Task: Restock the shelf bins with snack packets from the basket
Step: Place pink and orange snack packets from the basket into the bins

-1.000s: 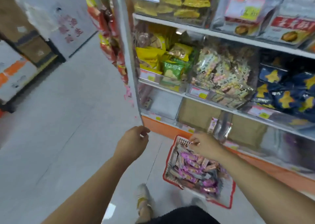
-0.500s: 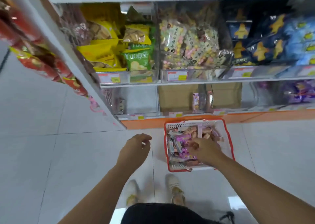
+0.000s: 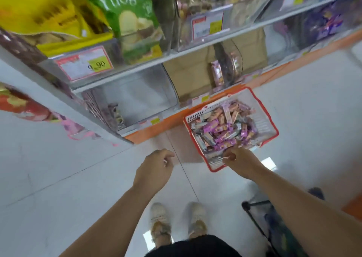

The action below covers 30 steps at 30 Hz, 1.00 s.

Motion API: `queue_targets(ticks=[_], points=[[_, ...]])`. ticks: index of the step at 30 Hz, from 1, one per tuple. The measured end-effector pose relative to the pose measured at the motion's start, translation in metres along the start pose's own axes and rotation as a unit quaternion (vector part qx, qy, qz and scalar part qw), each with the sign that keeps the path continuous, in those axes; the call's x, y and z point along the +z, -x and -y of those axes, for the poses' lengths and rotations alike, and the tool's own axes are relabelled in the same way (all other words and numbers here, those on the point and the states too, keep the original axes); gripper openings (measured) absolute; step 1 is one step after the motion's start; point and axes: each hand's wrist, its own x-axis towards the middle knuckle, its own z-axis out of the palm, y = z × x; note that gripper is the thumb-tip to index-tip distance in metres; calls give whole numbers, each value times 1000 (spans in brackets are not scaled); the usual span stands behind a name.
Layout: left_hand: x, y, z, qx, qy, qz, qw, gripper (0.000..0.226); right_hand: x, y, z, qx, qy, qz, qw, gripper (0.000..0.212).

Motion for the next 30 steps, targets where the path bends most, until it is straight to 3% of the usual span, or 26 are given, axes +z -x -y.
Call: queue_targets(ticks=[5, 11, 15, 20, 25, 30], points=[[39, -54, 29, 32, -39, 51, 997, 24, 42, -50, -18, 24, -18, -7, 1000, 20], [109, -157, 44, 94, -93, 48, 990, 35, 90, -143, -56, 38, -3, -21, 999, 29], [161, -225, 57, 180, -216, 45, 959, 51, 122, -217, -84, 20, 36, -56, 998, 35], [204, -285, 81, 230, -331, 57, 913, 50, 160, -298, -117, -30, 85, -129, 987, 36], [216, -302, 90, 247, -348, 40, 904, 49, 182, -337, -127, -47, 187, -198, 961, 38], [216, -301, 92, 254, -330, 47, 908, 46, 177, -334, -121, -59, 163, -216, 961, 31]])
